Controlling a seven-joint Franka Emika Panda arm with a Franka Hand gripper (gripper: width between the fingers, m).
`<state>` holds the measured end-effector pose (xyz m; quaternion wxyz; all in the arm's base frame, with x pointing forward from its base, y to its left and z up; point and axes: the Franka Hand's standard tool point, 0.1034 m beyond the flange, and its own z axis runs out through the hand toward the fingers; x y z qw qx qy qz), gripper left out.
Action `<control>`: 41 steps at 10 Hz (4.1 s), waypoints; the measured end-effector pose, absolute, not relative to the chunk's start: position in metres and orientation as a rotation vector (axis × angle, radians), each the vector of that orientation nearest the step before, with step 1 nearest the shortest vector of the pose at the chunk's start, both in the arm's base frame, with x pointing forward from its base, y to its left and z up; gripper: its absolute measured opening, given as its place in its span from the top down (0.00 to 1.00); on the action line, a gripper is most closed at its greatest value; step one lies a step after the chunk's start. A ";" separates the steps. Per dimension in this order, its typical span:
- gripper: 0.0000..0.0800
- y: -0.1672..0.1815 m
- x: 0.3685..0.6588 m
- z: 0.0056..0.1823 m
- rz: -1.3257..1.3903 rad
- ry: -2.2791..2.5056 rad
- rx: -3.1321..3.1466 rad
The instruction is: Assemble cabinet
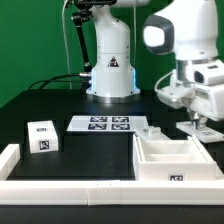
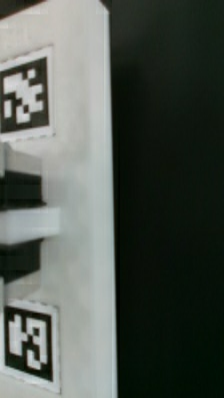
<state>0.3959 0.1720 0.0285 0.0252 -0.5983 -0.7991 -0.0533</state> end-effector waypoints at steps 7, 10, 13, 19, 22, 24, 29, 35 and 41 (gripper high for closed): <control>0.91 0.120 0.397 0.047 -0.181 -2.378 -2.038; 0.91 0.116 0.401 0.047 -0.185 -2.216 -2.209; 0.91 0.111 0.400 0.045 -0.170 -2.199 -2.226; 0.91 0.104 0.431 0.046 -0.156 -2.212 -2.221; 0.91 0.107 0.433 0.046 -0.153 -2.197 -2.236; 0.91 0.107 0.433 0.047 -0.153 -2.200 -2.234; 0.91 0.105 0.446 0.055 -0.138 -2.201 -2.249; 0.91 0.113 0.453 0.056 -0.154 -2.205 -2.248; 0.91 0.112 0.457 0.056 -0.154 -2.202 -2.252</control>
Offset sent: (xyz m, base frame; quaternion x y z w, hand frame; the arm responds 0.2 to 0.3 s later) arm -0.0074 -0.0441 0.0163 -0.0419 -0.0539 0.0770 0.9947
